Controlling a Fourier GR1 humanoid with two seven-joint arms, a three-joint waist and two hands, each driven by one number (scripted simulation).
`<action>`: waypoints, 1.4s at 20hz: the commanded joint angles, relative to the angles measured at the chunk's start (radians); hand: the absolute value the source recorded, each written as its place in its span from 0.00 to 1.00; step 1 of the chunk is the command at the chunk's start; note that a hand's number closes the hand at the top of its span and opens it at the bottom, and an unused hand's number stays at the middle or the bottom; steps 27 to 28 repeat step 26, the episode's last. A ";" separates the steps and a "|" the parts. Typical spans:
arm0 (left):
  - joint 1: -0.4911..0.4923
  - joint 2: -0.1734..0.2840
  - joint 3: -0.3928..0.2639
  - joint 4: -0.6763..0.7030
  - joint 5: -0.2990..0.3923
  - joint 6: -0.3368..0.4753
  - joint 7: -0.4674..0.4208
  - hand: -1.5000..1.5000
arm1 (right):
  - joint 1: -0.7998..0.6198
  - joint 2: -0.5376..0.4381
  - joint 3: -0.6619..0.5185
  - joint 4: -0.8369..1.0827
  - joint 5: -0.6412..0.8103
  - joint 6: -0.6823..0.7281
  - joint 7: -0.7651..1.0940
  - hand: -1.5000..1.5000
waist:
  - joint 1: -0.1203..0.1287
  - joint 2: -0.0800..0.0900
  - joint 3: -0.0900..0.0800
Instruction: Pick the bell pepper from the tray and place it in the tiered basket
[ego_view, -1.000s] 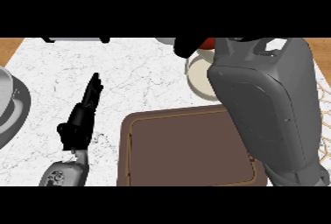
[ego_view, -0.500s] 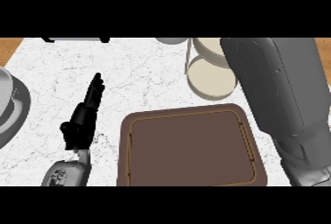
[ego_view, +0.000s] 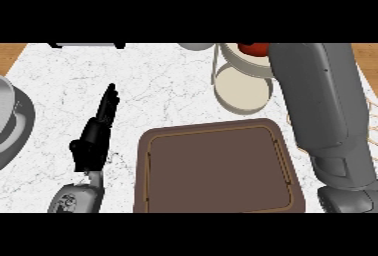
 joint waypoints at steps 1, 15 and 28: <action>0.037 0.021 0.003 -0.061 0.021 -0.030 0.018 0.50 | 0.030 -0.013 -0.080 0.012 -0.065 -0.110 -0.069 0.00 | 0.004 -0.002 0.000; 0.008 0.004 0.019 -0.005 0.006 0.000 0.018 0.50 | 0.231 -0.098 -0.289 -0.438 -0.188 -0.180 0.103 0.00 | -0.051 -0.016 0.001; 0.040 0.012 0.022 -0.064 0.016 -0.007 0.054 0.50 | 0.703 -0.170 -0.646 -0.941 -0.675 0.087 -0.008 0.00 | -0.065 -0.018 0.002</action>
